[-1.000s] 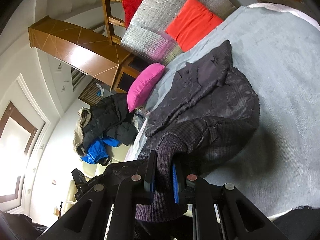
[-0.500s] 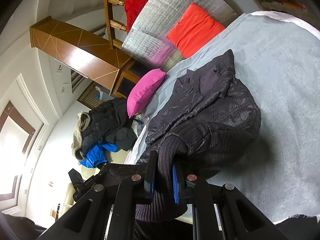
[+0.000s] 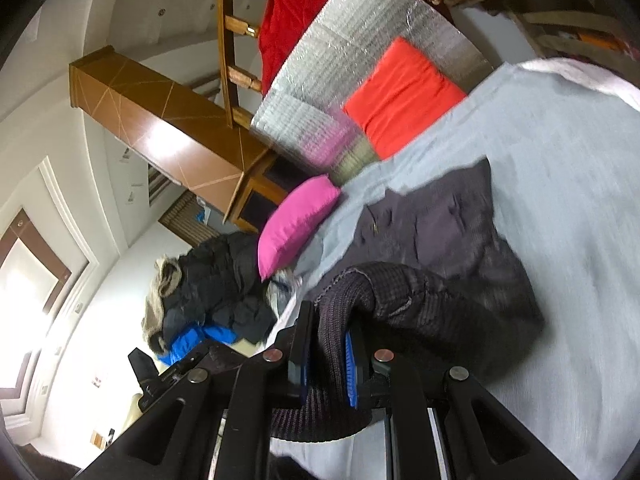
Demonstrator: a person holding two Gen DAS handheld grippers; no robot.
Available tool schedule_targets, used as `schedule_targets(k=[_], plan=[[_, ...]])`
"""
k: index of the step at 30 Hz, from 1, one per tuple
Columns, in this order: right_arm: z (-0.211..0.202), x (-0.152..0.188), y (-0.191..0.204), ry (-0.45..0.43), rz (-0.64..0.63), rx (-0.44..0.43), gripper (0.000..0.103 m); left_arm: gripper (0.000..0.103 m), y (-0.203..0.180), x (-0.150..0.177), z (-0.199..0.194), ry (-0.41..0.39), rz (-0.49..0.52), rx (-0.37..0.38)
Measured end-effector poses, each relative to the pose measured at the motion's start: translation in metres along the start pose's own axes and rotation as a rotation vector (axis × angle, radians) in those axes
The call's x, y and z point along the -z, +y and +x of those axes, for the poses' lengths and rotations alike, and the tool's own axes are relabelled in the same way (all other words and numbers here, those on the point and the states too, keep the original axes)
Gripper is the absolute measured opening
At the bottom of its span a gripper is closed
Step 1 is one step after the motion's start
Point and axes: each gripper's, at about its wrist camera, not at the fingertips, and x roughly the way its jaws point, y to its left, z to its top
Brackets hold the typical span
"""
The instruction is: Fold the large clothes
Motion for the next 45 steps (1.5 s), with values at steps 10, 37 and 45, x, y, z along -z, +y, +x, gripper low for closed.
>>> schedule_targets(k=[10, 37, 45], plan=[[0.084, -0.111, -0.012, -0.094, -0.014, 0.025, 0.014, 0.012, -0.018, -0.08, 0.086, -0.061, 0.043, -0.05], [0.285, -0.177, -0.163, 0.108, 0.234, 0.367, 0.016, 0.019, 0.047, -0.072, 0.353, 0.337, -0.077, -0.276], [0.261, -0.187, -0.148, 0.01, 0.25, 0.364, 0.096, 0.078, 0.058, -0.092, 0.326, 0.255, -0.153, -0.291]])
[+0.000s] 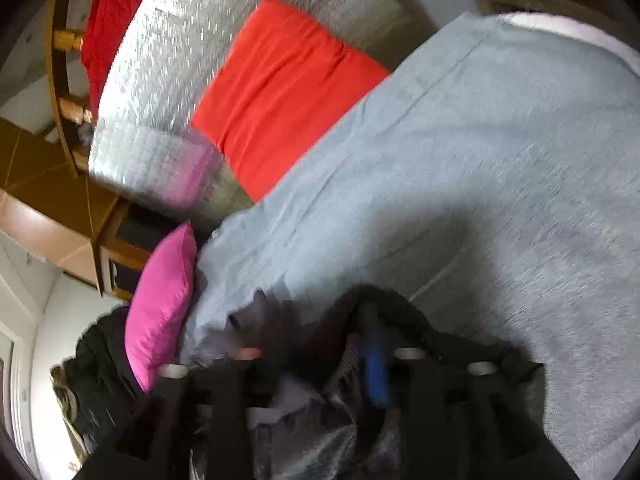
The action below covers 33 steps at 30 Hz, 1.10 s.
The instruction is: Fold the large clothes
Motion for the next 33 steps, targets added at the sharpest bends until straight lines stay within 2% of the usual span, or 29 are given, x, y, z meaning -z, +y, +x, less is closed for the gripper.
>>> schedule_targets(k=[1, 2, 5, 7, 10, 15, 17, 19, 23, 24, 25, 26, 27, 29, 30, 33], plan=[[-0.007, -0.001, 0.0, -0.035, 0.017, -0.008, 0.099, 0.079, 0.005, -0.003, -0.009, -0.044, -0.01, -0.002], [-0.015, -0.003, -0.001, -0.053, 0.021, -0.024, 0.098, 0.079, 0.01, -0.006, -0.015, -0.056, -0.015, 0.007], [-0.025, -0.006, 0.004, -0.029, -0.035, -0.01, 0.098, 0.079, 0.019, -0.011, -0.023, -0.063, -0.002, 0.023], [-0.025, -0.005, 0.013, -0.002, -0.143, 0.027, 0.098, 0.079, 0.024, -0.009, -0.023, -0.08, 0.043, -0.012], [-0.013, 0.0, 0.023, 0.061, -0.285, 0.083, 0.098, 0.079, 0.026, -0.006, -0.008, -0.042, 0.092, -0.018], [0.016, 0.011, 0.042, 0.134, -0.535, 0.168, 0.097, 0.079, 0.009, -0.005, 0.011, -0.012, 0.172, 0.042], [0.027, 0.01, 0.044, 0.145, -0.571, 0.176, 0.097, 0.079, -0.007, -0.005, 0.023, 0.017, 0.247, 0.058], [0.038, 0.009, 0.042, 0.166, -0.59, 0.194, 0.097, 0.079, -0.019, -0.006, 0.038, 0.062, 0.308, 0.038], [0.053, 0.006, 0.034, 0.202, -0.592, 0.216, 0.095, 0.079, -0.027, -0.005, 0.065, 0.131, 0.327, 0.009], [0.056, 0.006, 0.033, 0.216, -0.59, 0.206, 0.089, 0.079, -0.027, -0.004, 0.067, 0.14, 0.325, 0.012], [0.058, 0.007, 0.033, 0.224, -0.597, 0.196, 0.084, 0.072, -0.028, -0.003, 0.07, 0.135, 0.328, 0.01], [0.059, 0.008, 0.034, 0.227, -0.608, 0.203, 0.071, 0.058, -0.03, -0.001, 0.069, 0.115, 0.337, -0.002], [0.06, 0.01, 0.035, 0.222, -0.63, 0.233, 0.054, 0.026, -0.031, 0.0, 0.071, 0.12, 0.348, -0.016], [0.06, 0.011, 0.037, 0.216, -0.658, 0.277, 0.026, 0.023, -0.035, 0.002, 0.072, 0.124, 0.362, -0.054], [0.054, 0.01, 0.039, 0.198, -0.664, 0.276, 0.021, 0.021, -0.037, 0.003, 0.069, 0.102, 0.371, -0.063], [0.032, 0.011, 0.054, 0.119, -0.714, 0.279, 0.018, 0.019, -0.041, -0.001, 0.052, 0.019, 0.355, -0.061]])
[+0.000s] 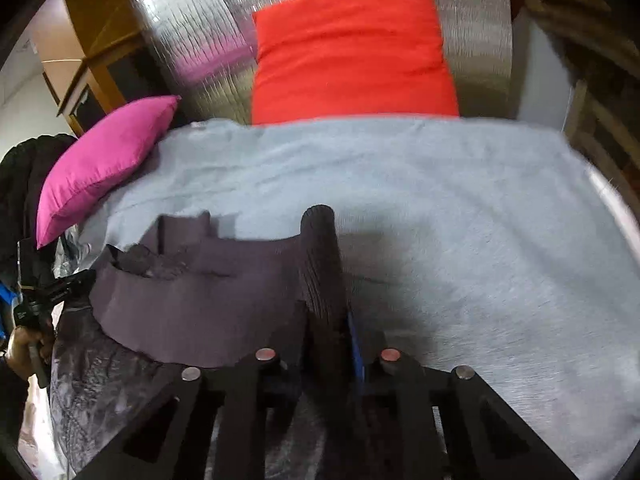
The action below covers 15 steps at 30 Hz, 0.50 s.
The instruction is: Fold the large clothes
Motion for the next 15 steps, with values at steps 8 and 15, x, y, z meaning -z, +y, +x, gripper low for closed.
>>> schedule_targets(k=[8, 15], plan=[[-0.006, -0.008, -0.024, -0.067, 0.053, 0.18, 0.002, 0.018, -0.003, 0.006, 0.026, 0.04, -0.026, -0.085], [-0.004, 0.019, -0.078, -0.071, 0.28, 0.164, 0.004, 0.032, 0.0, 0.006, 0.027, 0.037, -0.045, -0.049]])
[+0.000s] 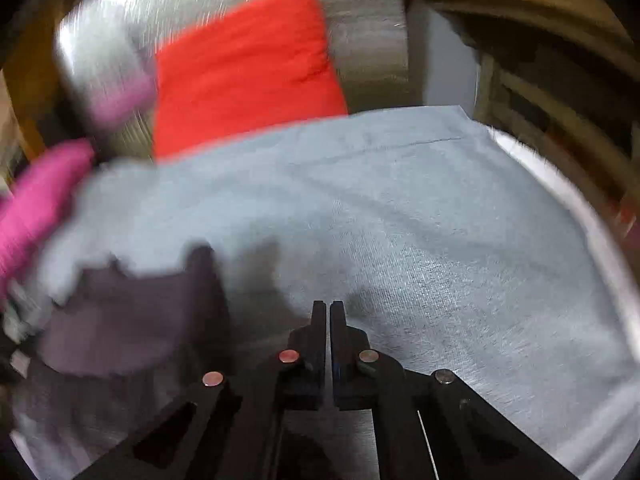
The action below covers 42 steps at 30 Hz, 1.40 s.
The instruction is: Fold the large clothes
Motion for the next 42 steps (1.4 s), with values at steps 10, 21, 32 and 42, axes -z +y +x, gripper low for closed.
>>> schedule_targets(k=[10, 21, 32, 42], plan=[[-0.003, -0.013, 0.041, 0.093, -0.053, -0.297, 0.103, 0.082, 0.007, -0.005, -0.039, -0.122, 0.027, 0.043], [0.039, 0.003, 0.091, 0.231, -0.304, -0.12, 0.019, 0.021, -0.008, 0.013, -0.006, 0.038, 0.101, 0.041], [0.058, 0.02, 0.06, 0.174, -0.264, 0.029, 0.017, 0.023, -0.018, 0.02, 0.004, 0.034, 0.131, -0.062], [0.007, 0.009, 0.048, 0.099, -0.16, 0.1, 0.08, 0.062, 0.006, 0.025, -0.102, -0.187, 0.058, -0.066]])
